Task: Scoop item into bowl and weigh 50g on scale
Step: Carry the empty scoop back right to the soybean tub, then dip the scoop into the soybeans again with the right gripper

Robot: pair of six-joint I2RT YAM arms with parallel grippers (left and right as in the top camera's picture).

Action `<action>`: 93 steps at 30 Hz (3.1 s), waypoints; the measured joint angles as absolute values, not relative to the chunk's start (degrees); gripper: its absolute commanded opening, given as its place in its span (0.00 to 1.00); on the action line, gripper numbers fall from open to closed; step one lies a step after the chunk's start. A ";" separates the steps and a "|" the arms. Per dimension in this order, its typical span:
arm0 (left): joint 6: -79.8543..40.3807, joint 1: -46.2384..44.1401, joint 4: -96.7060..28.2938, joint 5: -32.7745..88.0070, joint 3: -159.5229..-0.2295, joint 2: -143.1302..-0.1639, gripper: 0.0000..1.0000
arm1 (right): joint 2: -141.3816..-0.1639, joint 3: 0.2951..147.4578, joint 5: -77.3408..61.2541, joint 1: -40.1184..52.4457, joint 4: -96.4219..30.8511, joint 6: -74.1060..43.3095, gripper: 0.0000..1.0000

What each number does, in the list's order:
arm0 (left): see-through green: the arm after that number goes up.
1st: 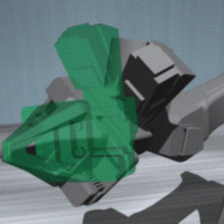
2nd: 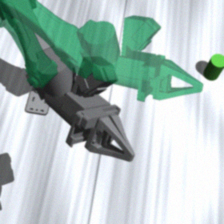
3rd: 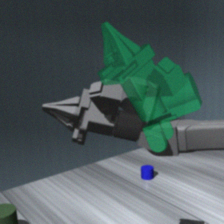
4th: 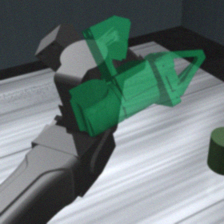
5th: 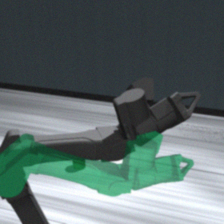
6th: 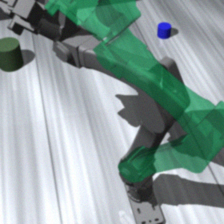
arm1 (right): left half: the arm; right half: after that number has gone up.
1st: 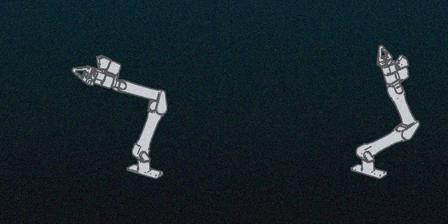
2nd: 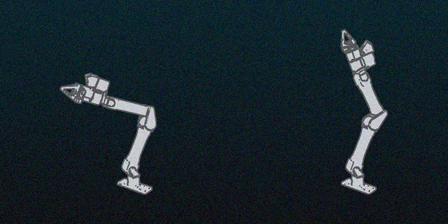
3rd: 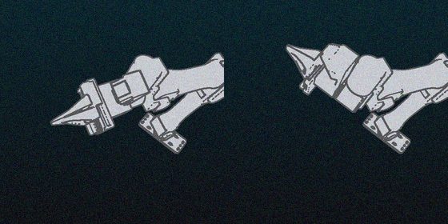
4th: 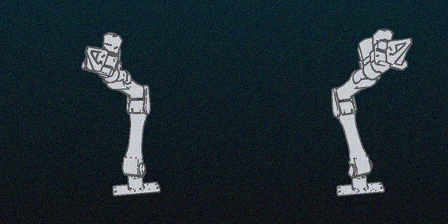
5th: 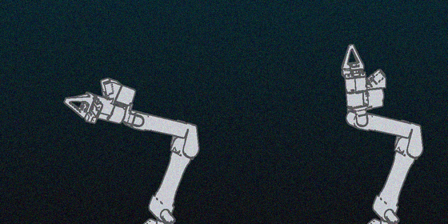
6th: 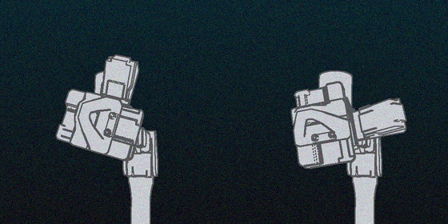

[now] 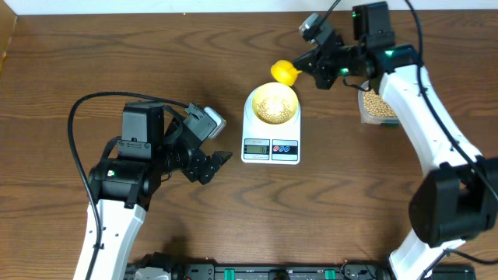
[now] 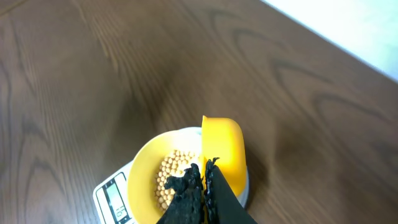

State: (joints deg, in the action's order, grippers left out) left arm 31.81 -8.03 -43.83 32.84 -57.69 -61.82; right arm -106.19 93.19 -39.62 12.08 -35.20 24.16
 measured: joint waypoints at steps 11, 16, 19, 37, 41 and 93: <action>31.81 -8.03 -43.81 32.84 -57.69 -61.82 0.85 | -98.65 93.19 -20.97 11.57 -35.24 13.96 0.01; 31.83 -8.03 -43.81 32.82 -57.69 -61.82 0.85 | -98.56 93.19 -7.35 10.50 -35.70 7.11 0.01; 31.83 -8.03 -43.81 32.84 -57.69 -61.82 0.84 | -98.56 93.19 -0.97 9.41 -36.29 3.38 0.01; 31.83 -8.03 -43.81 32.84 -57.69 -61.82 0.85 | -98.56 93.19 6.72 -3.57 -45.78 -11.60 0.01; 31.83 -8.03 -43.83 32.82 -57.69 -61.82 0.84 | -98.56 93.19 6.96 -4.47 -47.70 -12.05 0.01; 31.83 -8.03 -43.75 32.82 -57.69 -61.82 0.84 | -98.50 76.75 -6.11 -4.64 -37.63 -10.63 0.01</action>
